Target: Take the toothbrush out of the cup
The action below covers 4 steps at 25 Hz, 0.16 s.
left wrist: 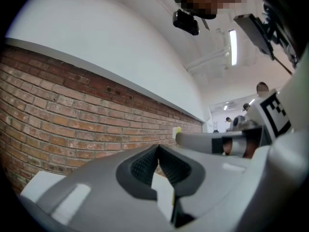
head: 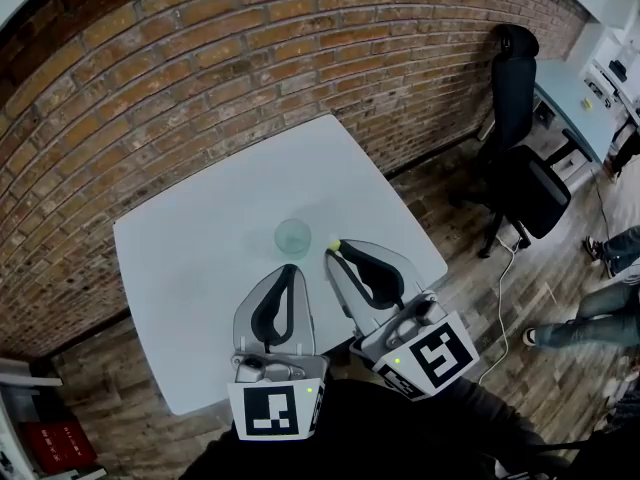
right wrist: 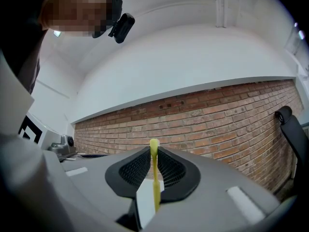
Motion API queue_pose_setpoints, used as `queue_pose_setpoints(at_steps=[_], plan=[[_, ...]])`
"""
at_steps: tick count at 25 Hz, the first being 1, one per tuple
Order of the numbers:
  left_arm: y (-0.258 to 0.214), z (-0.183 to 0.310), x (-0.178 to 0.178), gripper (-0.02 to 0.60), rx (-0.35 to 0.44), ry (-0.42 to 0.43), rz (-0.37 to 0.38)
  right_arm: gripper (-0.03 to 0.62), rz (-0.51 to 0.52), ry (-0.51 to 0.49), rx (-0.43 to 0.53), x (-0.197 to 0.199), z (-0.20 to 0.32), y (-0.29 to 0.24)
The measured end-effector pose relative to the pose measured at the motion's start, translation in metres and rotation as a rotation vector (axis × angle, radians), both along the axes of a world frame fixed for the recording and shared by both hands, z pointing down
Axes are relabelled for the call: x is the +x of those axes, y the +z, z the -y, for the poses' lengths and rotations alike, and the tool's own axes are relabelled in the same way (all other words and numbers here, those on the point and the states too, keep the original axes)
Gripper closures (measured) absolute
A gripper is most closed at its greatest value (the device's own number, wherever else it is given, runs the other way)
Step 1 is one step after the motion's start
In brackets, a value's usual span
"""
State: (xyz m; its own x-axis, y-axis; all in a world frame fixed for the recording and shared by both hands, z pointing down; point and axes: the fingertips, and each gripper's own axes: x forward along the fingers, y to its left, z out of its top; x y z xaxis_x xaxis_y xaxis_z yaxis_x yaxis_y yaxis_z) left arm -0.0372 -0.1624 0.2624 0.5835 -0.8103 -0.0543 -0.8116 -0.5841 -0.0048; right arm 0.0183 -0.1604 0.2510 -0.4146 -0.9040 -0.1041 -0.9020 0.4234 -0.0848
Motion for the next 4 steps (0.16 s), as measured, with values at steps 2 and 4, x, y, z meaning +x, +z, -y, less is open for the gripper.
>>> queue_pose_setpoints(at_steps=[2, 4], plan=[[0.0008, 0.0014, 0.0010, 0.572, -0.003, -0.002, -0.002, 0.546, -0.001, -0.002, -0.002, 0.0009, 0.0012, 0.0003], [0.0014, 0.0031, 0.0022, 0.572, -0.004, -0.003, -0.003, 0.546, -0.001, -0.004, -0.002, 0.0017, 0.0026, 0.0006]])
